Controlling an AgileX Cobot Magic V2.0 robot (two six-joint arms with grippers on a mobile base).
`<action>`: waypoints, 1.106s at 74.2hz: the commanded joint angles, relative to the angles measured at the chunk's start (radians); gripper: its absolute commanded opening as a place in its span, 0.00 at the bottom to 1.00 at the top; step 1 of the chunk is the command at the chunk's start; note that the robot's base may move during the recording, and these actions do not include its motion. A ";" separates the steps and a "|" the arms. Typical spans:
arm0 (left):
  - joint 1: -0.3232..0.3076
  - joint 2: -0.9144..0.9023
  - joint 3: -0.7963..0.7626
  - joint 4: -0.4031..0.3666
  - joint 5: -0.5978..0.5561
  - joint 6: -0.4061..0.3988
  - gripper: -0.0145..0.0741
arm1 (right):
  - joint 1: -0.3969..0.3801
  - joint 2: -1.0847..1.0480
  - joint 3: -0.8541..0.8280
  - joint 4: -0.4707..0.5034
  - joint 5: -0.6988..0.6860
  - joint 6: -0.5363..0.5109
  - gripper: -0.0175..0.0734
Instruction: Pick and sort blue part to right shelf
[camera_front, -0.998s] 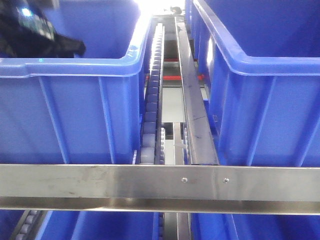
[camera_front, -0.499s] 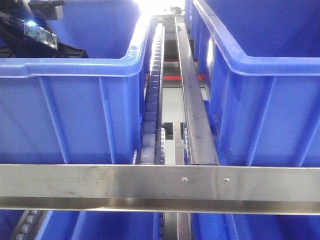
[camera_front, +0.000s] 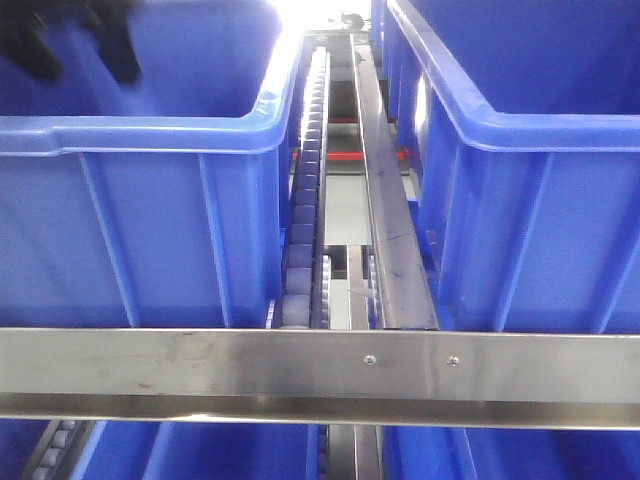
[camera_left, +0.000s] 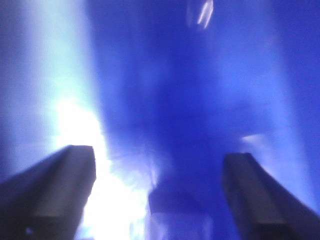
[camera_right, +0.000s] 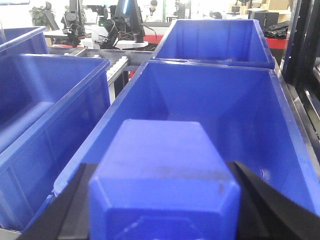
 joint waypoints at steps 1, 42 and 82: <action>0.000 -0.141 0.033 0.005 -0.049 -0.005 0.63 | -0.003 0.038 -0.027 -0.017 -0.084 -0.001 0.43; 0.000 -0.814 0.529 0.030 -0.169 -0.005 0.30 | -0.003 0.744 -0.307 0.029 -0.044 0.000 0.43; 0.000 -1.316 0.686 0.036 -0.128 -0.005 0.30 | -0.211 1.395 -0.675 0.028 0.015 -0.029 0.43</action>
